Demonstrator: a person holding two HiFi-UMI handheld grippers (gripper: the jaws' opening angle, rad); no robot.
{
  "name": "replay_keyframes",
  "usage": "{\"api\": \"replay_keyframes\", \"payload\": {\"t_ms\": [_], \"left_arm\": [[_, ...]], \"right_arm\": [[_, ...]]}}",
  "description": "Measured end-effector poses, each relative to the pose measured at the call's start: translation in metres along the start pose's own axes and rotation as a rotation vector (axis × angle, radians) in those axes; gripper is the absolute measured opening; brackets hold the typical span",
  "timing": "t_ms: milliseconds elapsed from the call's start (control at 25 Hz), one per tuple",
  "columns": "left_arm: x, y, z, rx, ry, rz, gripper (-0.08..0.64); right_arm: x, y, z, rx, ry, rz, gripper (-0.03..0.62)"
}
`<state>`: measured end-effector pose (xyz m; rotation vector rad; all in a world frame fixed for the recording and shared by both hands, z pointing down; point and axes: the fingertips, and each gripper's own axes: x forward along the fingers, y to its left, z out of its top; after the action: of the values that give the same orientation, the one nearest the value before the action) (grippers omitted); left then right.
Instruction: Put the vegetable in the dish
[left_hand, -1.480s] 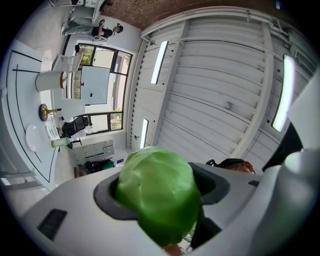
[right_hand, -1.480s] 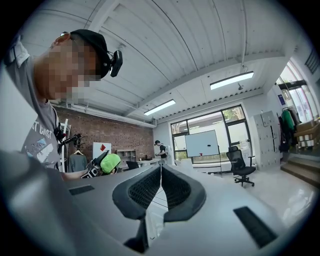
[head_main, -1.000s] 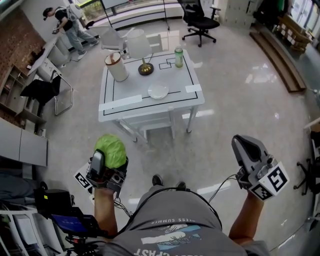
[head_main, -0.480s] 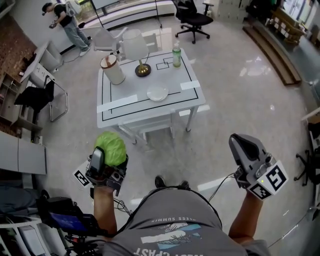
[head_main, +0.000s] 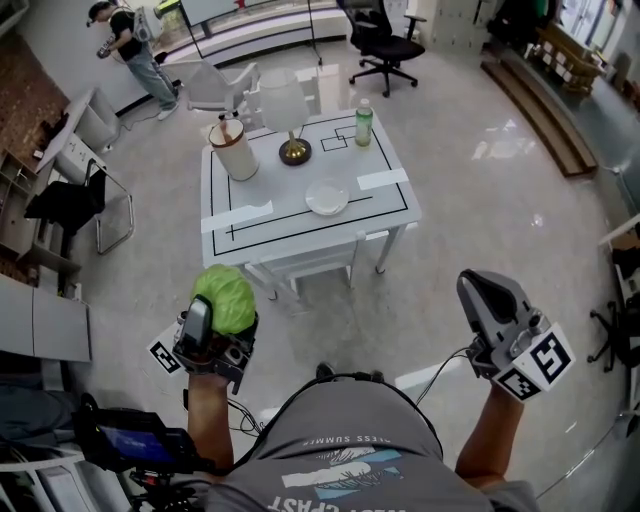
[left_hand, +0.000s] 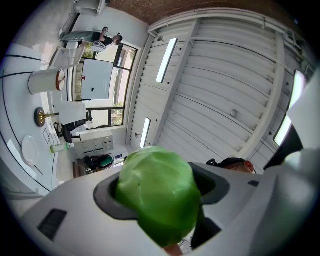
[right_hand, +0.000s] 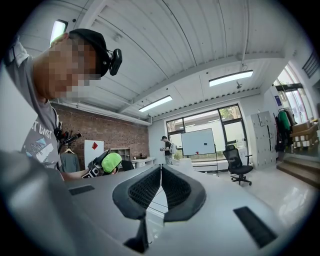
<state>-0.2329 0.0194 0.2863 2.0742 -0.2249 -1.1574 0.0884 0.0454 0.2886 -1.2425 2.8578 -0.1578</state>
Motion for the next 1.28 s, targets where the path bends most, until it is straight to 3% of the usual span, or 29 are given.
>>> {"api": "replay_keyframes", "payload": {"t_ms": [480,920,1280], "left_arm": [[-0.006,0.013,0.028,-0.023,0.016,-0.004,0.31],[0.032,0.036,0.02,0.012,-0.025,0.023,0.31],[0.062,0.061,-0.009,0.041,-0.053,0.044,0.31]], "right_arm": [[0.031,0.014,-0.002,-0.005,0.009,-0.009,0.009],[0.047,-0.043,0.011,0.003,0.007,0.054,0.008],[0.04,-0.099,0.008,0.009,0.014,0.098,0.009]]}}
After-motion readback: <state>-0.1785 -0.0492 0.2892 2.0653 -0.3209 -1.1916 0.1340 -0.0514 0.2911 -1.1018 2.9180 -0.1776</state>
